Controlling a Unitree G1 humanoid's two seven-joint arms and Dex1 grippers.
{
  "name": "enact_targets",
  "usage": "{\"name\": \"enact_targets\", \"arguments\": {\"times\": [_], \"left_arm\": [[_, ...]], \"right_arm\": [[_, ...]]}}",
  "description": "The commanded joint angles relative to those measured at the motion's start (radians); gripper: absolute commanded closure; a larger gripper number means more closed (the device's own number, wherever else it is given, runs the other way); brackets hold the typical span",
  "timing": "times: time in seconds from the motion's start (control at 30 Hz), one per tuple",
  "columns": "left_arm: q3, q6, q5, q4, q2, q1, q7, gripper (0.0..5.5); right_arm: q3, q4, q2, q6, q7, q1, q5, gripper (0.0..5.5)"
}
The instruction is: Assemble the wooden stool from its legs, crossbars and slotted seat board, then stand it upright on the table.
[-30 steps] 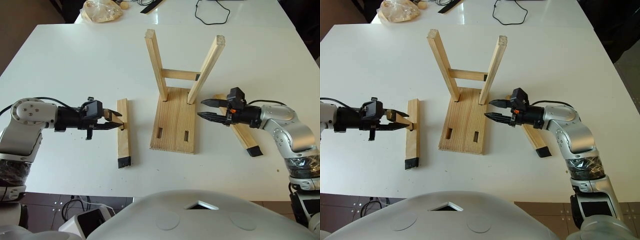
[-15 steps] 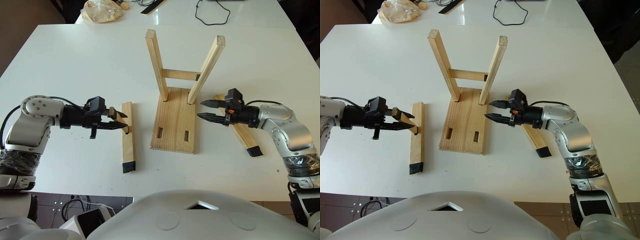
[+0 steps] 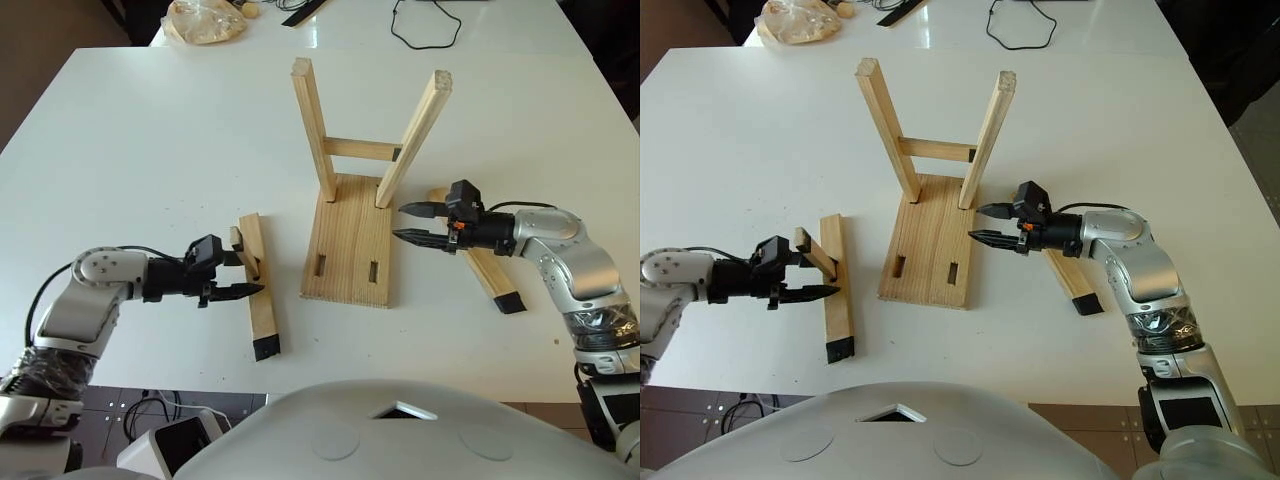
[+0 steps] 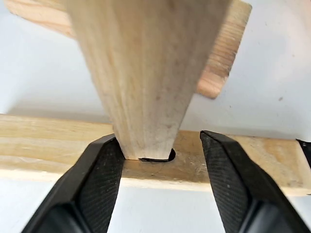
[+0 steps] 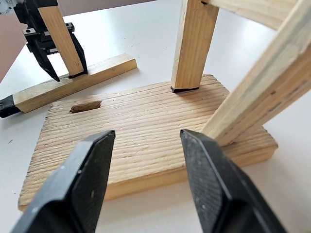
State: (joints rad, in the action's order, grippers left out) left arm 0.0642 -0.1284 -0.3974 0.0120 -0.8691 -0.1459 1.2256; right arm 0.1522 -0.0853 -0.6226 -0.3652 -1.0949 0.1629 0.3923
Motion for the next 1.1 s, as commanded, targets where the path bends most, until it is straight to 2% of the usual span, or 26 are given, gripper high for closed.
{"name": "enact_targets", "arguments": {"times": [0.03,0.3,0.6,0.8,0.93,1.1], "left_arm": [[-0.06,-0.059,-0.02,-0.011,0.021,-0.057,-0.056,2.8],[-0.327,-0.234,-0.317,0.24,0.014,-0.02,-0.109,2.8],[-0.477,-0.388,-0.57,0.379,0.019,0.109,-0.197,2.8],[-0.483,-0.472,-0.69,0.368,0.059,0.248,-0.357,2.8],[-0.463,-0.489,-0.688,0.355,0.073,0.287,-0.384,2.8],[-0.375,-0.47,-0.587,0.323,0.116,0.191,-0.349,2.8]], "right_arm": [[-0.006,0.018,-0.012,0.013,-0.016,0.03,-0.011,3.03],[-0.011,0.018,-0.017,0.033,-0.015,0.018,-0.021,3.03],[-0.013,0.017,-0.011,0.036,-0.008,0.02,-0.023,3.03],[-0.004,0.022,-0.006,0.046,-0.009,0.027,-0.031,3.03],[0.003,0.026,0.0,0.056,-0.007,0.025,-0.038,3.03],[0.007,0.019,0.001,0.056,-0.007,0.019,-0.04,3.03]]}}
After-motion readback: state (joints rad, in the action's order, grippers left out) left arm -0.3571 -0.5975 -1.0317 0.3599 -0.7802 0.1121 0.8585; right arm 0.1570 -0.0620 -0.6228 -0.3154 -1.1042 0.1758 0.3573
